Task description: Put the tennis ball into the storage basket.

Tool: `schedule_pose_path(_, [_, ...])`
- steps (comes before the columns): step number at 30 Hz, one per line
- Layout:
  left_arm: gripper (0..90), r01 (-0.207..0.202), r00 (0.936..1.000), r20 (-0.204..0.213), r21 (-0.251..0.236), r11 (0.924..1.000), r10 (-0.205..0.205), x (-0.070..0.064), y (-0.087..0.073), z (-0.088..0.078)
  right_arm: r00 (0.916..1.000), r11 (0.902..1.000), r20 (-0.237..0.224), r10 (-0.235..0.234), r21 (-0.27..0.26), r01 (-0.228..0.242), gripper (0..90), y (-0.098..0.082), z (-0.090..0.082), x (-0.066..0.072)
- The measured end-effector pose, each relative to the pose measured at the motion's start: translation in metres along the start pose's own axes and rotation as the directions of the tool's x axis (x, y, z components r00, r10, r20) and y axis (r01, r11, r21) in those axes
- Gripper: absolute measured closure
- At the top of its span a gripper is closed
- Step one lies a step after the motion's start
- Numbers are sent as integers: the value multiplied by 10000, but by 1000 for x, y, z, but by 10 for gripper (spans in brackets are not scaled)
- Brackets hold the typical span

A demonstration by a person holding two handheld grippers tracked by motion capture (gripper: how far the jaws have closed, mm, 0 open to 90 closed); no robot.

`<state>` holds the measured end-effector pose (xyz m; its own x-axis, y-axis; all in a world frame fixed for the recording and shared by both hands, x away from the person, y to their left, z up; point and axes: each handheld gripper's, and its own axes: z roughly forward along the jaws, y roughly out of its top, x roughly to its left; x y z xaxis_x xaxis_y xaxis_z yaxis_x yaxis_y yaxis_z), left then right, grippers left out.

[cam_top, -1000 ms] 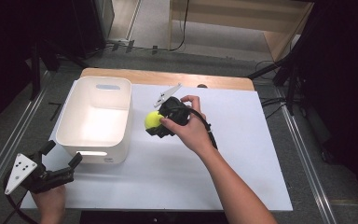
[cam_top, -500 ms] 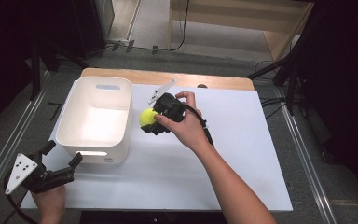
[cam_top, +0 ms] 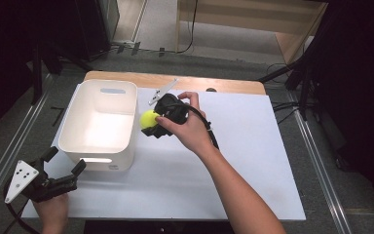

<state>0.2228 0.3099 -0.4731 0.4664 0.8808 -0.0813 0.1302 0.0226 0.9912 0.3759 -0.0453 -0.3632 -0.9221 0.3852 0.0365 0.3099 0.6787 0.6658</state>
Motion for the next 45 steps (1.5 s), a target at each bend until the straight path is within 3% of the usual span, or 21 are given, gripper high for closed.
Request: schedule_pose_path(45, [0, -39, 10000, -16, 32, 10000, 39, -1, 0, 1, 9994, 9995, -215, -254, -171, 251, 224, 32, 6, 5])
